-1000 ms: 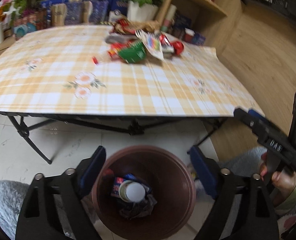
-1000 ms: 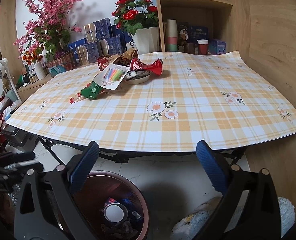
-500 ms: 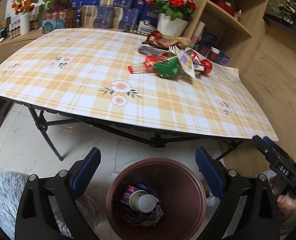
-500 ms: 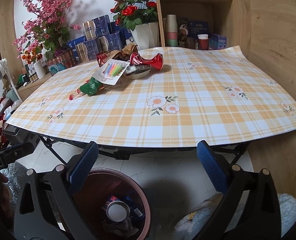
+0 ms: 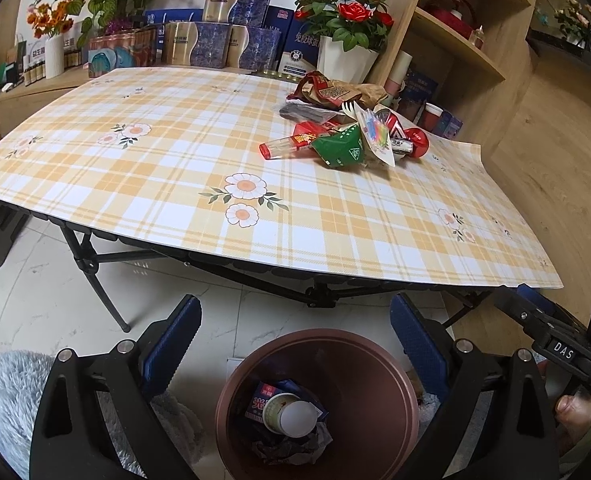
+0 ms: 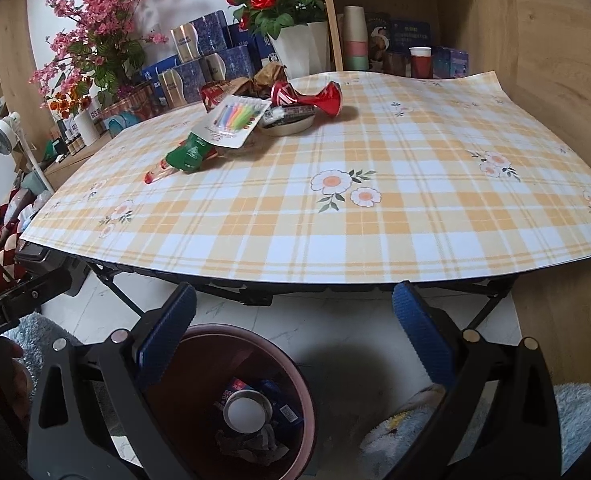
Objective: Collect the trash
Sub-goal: 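Grasp the brown paper snack bag with the left gripper and lift it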
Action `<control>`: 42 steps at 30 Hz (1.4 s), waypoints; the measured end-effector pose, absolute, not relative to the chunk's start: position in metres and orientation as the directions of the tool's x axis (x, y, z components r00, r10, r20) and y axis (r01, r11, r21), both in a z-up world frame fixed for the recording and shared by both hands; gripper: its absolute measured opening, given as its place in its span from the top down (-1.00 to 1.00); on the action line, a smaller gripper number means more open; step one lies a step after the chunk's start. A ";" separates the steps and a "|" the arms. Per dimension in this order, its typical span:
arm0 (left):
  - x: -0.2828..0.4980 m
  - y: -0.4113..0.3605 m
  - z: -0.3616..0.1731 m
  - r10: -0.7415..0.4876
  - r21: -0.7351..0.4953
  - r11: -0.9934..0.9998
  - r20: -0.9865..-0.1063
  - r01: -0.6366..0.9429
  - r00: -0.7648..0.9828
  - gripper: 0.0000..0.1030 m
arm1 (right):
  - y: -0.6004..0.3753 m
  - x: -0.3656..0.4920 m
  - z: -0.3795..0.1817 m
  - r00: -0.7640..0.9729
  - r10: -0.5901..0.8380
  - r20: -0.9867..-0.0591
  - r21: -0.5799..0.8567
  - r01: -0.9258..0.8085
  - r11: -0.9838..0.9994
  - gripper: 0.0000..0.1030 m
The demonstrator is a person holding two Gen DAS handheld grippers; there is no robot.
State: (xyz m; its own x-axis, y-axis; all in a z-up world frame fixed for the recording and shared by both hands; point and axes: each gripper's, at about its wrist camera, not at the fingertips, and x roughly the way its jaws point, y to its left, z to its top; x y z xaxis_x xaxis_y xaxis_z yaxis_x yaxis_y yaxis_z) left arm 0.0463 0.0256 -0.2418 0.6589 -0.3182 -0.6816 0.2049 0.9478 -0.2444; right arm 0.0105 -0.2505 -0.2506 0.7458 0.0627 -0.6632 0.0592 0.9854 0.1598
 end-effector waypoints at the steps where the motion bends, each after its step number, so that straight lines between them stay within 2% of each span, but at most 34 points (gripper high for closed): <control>1: 0.047 0.026 -0.242 -0.317 -0.244 0.948 -0.680 0.204 0.661 -0.80 | -0.252 0.012 -0.250 0.747 0.059 -0.663 0.157 0.061 0.986 -0.88; 6: 0.055 0.029 -0.241 -0.320 -0.258 0.947 -0.679 0.193 0.661 -0.80 | -0.263 0.022 -0.243 0.756 0.050 -0.653 0.166 0.079 0.983 -0.88; 12: 0.087 0.021 -0.219 -0.327 -0.196 0.944 -0.673 0.267 0.664 -0.80 | -0.277 0.043 -0.231 0.763 0.038 -0.645 0.174 0.099 0.980 -0.88; 20: 0.193 0.004 -0.156 -0.431 -0.268 0.901 -0.624 0.340 0.652 -0.79 | -0.296 0.091 -0.206 0.781 0.051 -0.622 0.207 0.101 0.973 -0.88; 25: 0.280 -0.017 -0.138 -0.465 -0.310 0.885 -0.652 0.348 0.599 -0.76 | -0.310 0.130 -0.188 0.796 0.069 -0.602 0.224 0.085 0.971 -0.88; 29: 0.338 -0.064 -0.145 -0.465 -0.196 0.852 -0.708 0.485 0.532 -0.83 | -0.326 0.155 -0.177 0.811 0.059 -0.582 0.228 0.093 0.969 -0.88; 33: 0.371 -0.110 -0.165 -0.370 0.016 0.794 -0.780 0.607 0.505 -0.86 | -0.343 0.168 -0.175 0.816 0.042 -0.576 0.237 0.118 0.964 -0.88; 42: 0.413 -0.146 -0.202 -0.240 0.186 0.719 -0.838 0.670 0.490 -0.88 | -0.374 0.185 -0.192 0.792 0.022 -0.611 0.270 0.182 0.945 -0.88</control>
State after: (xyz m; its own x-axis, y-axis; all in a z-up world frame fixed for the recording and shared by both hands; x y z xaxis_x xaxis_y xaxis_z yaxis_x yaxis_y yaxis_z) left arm 0.4126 -0.1455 -0.2018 0.4898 -0.2397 -0.8382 0.6700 0.7187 0.1860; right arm 0.1847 -0.3736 -0.1916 0.7916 0.0221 -0.6106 0.1822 0.9453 0.2704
